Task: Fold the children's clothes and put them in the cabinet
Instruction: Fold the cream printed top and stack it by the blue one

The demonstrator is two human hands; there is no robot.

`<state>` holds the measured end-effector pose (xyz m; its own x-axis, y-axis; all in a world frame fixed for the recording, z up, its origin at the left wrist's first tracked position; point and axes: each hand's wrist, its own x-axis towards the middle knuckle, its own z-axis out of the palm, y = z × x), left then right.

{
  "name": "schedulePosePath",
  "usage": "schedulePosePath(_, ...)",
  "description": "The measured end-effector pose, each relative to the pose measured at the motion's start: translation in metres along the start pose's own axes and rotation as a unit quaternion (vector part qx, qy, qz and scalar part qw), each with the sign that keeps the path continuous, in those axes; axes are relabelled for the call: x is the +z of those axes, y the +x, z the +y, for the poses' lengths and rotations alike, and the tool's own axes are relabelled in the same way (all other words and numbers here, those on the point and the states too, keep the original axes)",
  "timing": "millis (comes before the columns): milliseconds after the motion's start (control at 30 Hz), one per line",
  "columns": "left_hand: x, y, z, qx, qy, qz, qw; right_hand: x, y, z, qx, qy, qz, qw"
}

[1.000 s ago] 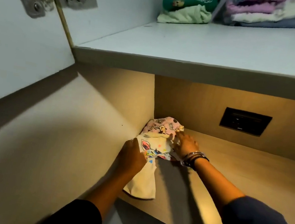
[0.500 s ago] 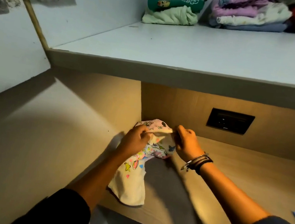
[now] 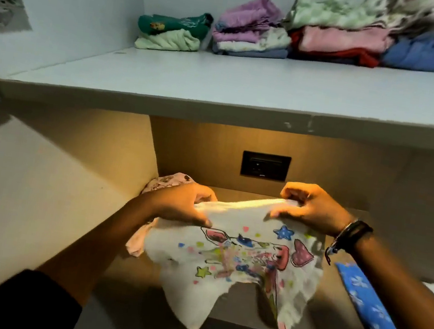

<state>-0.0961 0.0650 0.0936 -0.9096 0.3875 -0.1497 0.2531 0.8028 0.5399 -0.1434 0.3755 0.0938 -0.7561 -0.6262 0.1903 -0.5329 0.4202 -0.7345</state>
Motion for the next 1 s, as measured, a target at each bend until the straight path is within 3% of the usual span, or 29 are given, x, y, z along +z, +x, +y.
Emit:
schedulePosePath(100,0.009,0.001,0.005,-0.026,0.017,-0.008,0.999,-0.023,-0.025,0.016,0.077,0.001,-0.071,0.994)
schedulePosePath(200,0.014,0.008,0.009,-0.046,-0.003,0.008,0.999,-0.035,-0.036,0.034,0.111,-0.009,-0.063,0.992)
schedulePosePath(300,0.006,0.032,0.015,-0.074,0.056,0.087,0.992,-0.048,-0.025,0.05,0.127,-0.048,0.006,0.991)
schedulePosePath(467,-0.027,0.059,0.041,-0.09,0.113,0.301,0.943,-0.082,-0.001,0.057,0.096,-0.101,0.225,0.964)
schedulePosePath(533,-0.035,0.057,0.048,-0.048,0.106,0.362,0.925,-0.094,-0.006,0.054,0.065,-0.097,0.246,0.962)
schedulePosePath(600,-0.036,0.047,0.052,-0.007,0.078,0.375,0.924,-0.1,-0.019,0.049,0.05,-0.084,0.209,0.973)
schedulePosePath(700,-0.015,0.018,0.048,0.006,0.001,0.281,0.96,-0.093,-0.049,0.05,0.085,-0.082,0.101,0.988)
schedulePosePath(800,0.034,-0.015,0.028,-0.038,-0.048,0.15,0.987,-0.063,-0.084,0.063,0.142,-0.096,0.007,0.985)
schedulePosePath(1000,0.135,-0.056,-0.018,-0.108,-0.082,-0.102,0.986,0.019,-0.158,0.106,0.269,0.014,-0.087,0.959)
